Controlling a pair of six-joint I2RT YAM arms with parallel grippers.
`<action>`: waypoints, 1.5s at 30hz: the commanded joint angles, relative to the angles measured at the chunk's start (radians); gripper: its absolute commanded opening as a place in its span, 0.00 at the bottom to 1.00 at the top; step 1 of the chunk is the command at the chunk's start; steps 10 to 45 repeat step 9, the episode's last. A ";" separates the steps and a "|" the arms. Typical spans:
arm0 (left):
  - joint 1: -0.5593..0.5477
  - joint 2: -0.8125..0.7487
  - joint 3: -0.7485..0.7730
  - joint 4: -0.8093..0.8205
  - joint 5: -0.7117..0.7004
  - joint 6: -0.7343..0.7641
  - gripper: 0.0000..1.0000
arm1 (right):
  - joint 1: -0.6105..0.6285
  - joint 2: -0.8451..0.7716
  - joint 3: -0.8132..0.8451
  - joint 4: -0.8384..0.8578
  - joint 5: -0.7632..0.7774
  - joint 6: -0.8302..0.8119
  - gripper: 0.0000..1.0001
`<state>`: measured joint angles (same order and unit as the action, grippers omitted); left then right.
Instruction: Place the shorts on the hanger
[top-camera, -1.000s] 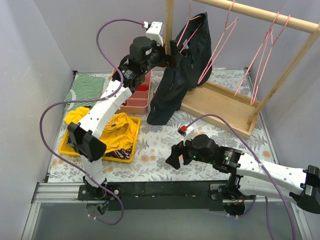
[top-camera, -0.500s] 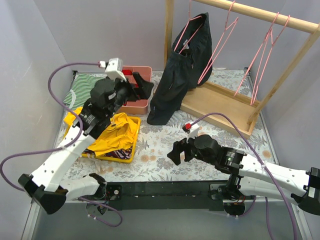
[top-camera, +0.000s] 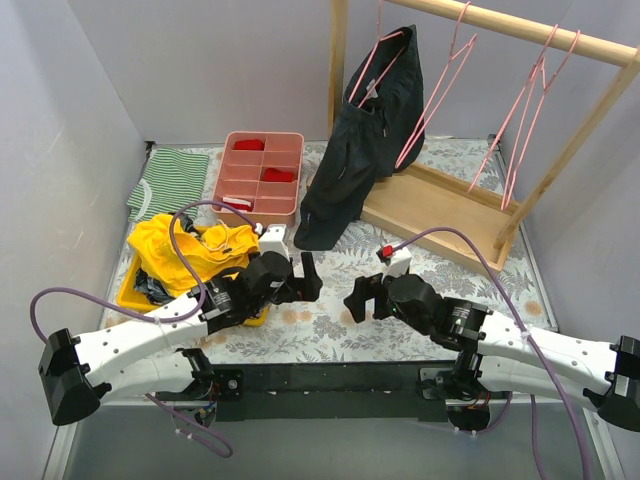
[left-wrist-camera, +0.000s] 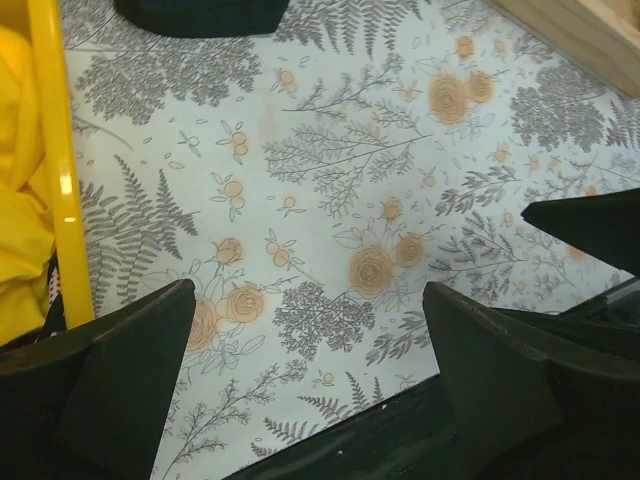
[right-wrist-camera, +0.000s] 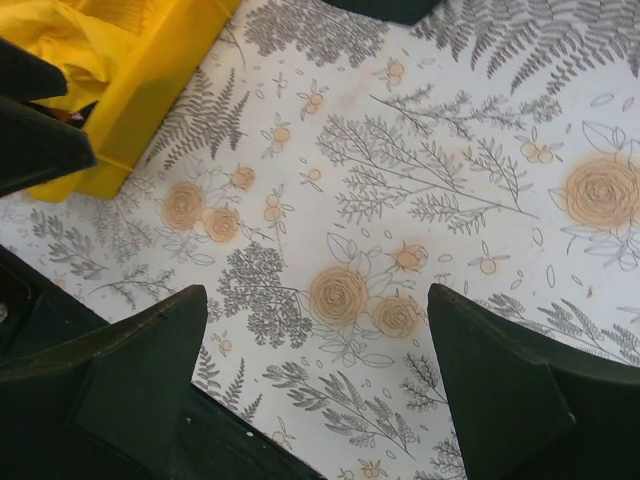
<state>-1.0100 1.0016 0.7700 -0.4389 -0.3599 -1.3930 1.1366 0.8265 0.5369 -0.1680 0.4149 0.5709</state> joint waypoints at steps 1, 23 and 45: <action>-0.009 0.000 -0.014 -0.056 -0.088 -0.107 0.98 | 0.005 -0.001 -0.026 0.012 0.065 0.076 0.98; -0.010 0.022 -0.015 -0.044 -0.068 -0.109 0.98 | 0.005 -0.001 -0.023 -0.025 0.076 0.109 0.99; -0.010 0.022 -0.015 -0.044 -0.068 -0.109 0.98 | 0.005 -0.001 -0.023 -0.025 0.076 0.109 0.99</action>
